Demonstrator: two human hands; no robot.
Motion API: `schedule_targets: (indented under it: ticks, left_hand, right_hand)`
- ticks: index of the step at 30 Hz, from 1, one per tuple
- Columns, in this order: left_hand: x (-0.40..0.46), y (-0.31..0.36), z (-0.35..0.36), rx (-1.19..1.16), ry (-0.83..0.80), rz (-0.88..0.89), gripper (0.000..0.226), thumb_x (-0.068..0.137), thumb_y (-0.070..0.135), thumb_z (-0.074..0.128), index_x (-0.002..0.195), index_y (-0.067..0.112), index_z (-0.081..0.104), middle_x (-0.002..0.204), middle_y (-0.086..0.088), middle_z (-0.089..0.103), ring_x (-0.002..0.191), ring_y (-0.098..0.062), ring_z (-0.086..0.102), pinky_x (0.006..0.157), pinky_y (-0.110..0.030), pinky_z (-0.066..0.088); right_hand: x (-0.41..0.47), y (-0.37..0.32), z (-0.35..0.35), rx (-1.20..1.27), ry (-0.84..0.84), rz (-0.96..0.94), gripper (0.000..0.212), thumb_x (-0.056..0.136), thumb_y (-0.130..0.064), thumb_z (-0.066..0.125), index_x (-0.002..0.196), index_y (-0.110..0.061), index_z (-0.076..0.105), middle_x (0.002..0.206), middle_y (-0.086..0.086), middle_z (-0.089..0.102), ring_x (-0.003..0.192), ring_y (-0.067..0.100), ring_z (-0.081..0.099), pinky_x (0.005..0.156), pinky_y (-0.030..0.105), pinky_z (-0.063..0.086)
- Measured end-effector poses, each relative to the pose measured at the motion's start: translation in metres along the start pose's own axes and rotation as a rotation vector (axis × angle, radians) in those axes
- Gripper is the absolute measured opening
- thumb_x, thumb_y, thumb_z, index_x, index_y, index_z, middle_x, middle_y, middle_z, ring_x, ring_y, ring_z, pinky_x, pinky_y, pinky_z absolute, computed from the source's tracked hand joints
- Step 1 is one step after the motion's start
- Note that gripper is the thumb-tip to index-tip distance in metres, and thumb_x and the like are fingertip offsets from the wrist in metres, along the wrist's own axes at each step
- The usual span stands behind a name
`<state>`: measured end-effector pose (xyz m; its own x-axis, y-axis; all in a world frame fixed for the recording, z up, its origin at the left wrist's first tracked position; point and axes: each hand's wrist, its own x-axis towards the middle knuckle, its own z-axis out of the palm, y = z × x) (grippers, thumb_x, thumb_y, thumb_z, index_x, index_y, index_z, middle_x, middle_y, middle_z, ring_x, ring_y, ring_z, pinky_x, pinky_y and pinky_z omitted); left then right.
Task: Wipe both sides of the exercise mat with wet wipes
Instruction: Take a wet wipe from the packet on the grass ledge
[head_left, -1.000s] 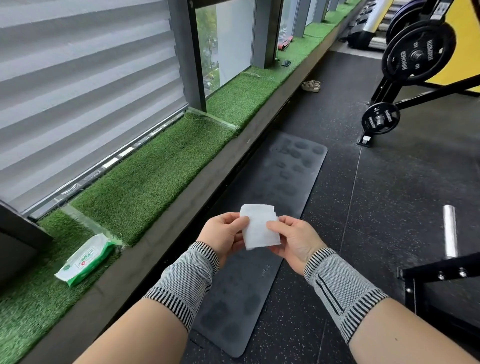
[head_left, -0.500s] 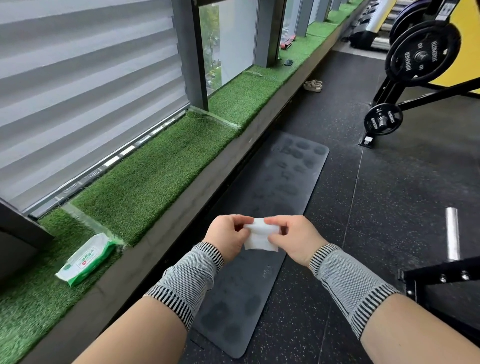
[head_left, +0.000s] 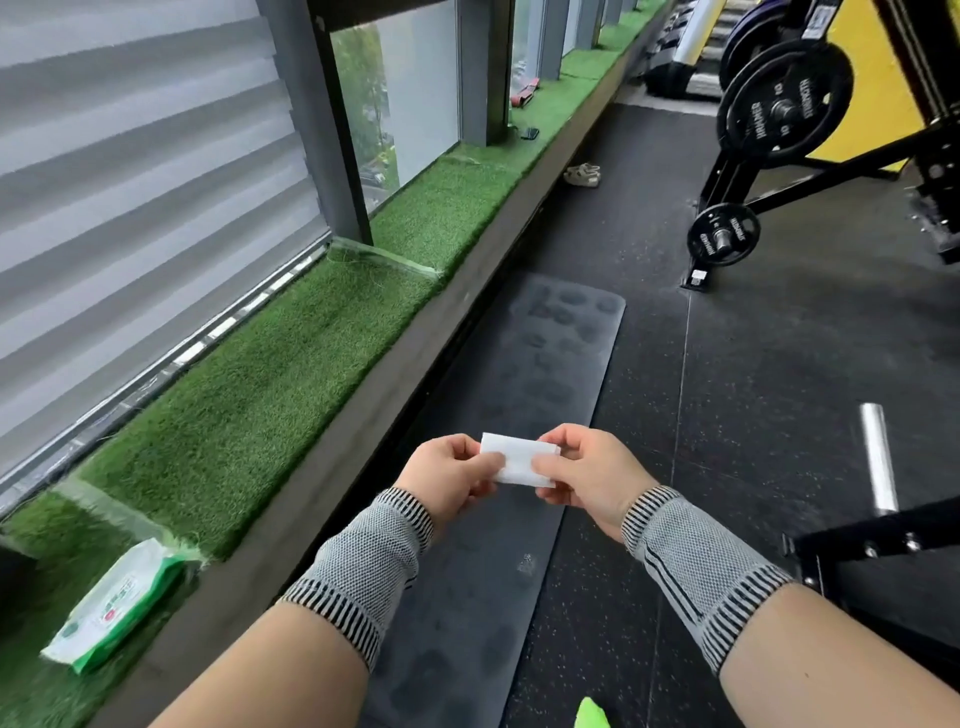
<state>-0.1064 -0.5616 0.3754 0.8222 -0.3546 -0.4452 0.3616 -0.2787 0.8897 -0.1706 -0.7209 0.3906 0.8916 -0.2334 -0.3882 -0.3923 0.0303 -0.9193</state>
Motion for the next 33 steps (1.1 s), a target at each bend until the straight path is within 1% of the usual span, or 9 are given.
schedule_targets:
  ticks: [7,11,14,17,21,24,27,30,33]
  left_hand:
    - [0.073,0.048,0.048,-0.282,-0.095,-0.176,0.017,0.095,0.007,0.050,0.088,0.014,0.064,0.057,0.002,0.062,0.043,-0.005,0.053,0.038,-0.013,0.034]
    - [0.130,0.083,0.100,-0.297,-0.099,-0.299,0.018,0.095,0.027,0.054,0.092,0.014,0.065,0.064,-0.002,0.063,0.045,-0.007,0.057,0.040,-0.014,0.037]
    - [0.174,0.105,0.143,-0.177,-0.052,-0.273,0.005,0.093,0.011,0.058,0.091,0.010,0.063,0.061,-0.002,0.062,0.045,-0.005,0.056,0.039,-0.014,0.036]
    - [0.214,0.125,0.178,-0.227,-0.007,-0.263,0.004,0.093,0.010,0.060,0.090,0.011,0.061,0.061,-0.002,0.062,0.044,-0.005,0.054,0.040,-0.015,0.035]
    - [0.258,0.141,0.209,-0.260,0.018,-0.323,0.011,0.094,0.016,0.060,0.083,0.013,0.061,0.058,-0.001,0.061,0.046,-0.006,0.051,0.041,-0.015,0.033]
    - [0.293,0.157,0.223,-0.283,0.023,-0.387,0.020,0.095,0.026,0.057,0.079,0.014,0.057,0.062,-0.002,0.064,0.046,-0.006,0.051,0.041,-0.015,0.032]
    - [0.333,0.172,0.236,-0.263,-0.044,-0.370,0.023,0.095,0.034,0.057,0.079,0.018,0.059,0.067,0.001,0.064,0.054,-0.008,0.051,0.047,-0.018,0.034]
    - [0.384,0.190,0.251,-0.272,-0.071,-0.232,0.008,0.093,0.016,0.063,0.100,0.016,0.066,0.085,-0.001,0.064,0.068,-0.010,0.056,0.052,-0.021,0.040]
    - [0.432,0.214,0.273,-0.217,-0.060,-0.123,0.021,0.088,0.003,0.065,0.103,0.018,0.067,0.093,0.001,0.068,0.079,-0.011,0.058,0.056,-0.021,0.043]
  right_hand:
    - [0.072,-0.014,-0.071,-0.131,-0.045,-0.187,0.025,0.088,0.004,0.056,0.078,-0.015,0.069,0.071,0.007,0.065,0.058,0.013,0.058,0.064,0.032,0.053]
    - [0.126,-0.026,-0.136,-0.318,-0.036,-0.249,0.034,0.088,0.001,0.056,0.072,-0.025,0.070,0.071,0.004,0.063,0.062,0.011,0.058,0.064,0.029,0.054]
    - [0.162,-0.036,-0.184,-0.681,-0.041,-0.368,0.015,0.084,-0.016,0.062,0.087,-0.030,0.068,0.098,-0.007,0.059,0.087,0.009,0.056,0.085,0.026,0.046]
    - [0.199,-0.045,-0.223,-1.153,-0.061,-0.597,0.048,0.074,-0.040,0.069,0.118,-0.025,0.060,0.128,-0.008,0.046,0.117,0.012,0.042,0.103,0.027,0.035]
    - [0.242,-0.047,-0.250,-1.181,0.031,-0.760,0.024,0.075,-0.029,0.057,0.096,-0.019,0.064,0.092,-0.004,0.062,0.084,0.021,0.058,0.074,0.036,0.054]
    - [0.277,-0.049,-0.273,-1.136,0.051,-0.739,0.023,0.078,-0.028,0.044,0.082,-0.021,0.066,0.073,-0.007,0.061,0.068,0.016,0.057,0.060,0.028,0.053]
    - [0.317,-0.060,-0.299,-1.089,0.023,-0.581,0.017,0.084,-0.022,0.055,0.089,-0.021,0.070,0.080,-0.004,0.064,0.077,0.018,0.058,0.069,0.033,0.052]
    - [0.363,-0.080,-0.331,-0.972,0.026,-0.395,0.015,0.088,-0.022,0.061,0.098,-0.022,0.072,0.091,-0.005,0.061,0.087,0.013,0.058,0.080,0.027,0.046]
    - [0.406,-0.103,-0.363,-0.922,0.034,-0.294,0.017,0.088,-0.026,0.061,0.101,-0.024,0.072,0.091,-0.007,0.060,0.086,0.011,0.058,0.075,0.018,0.040]
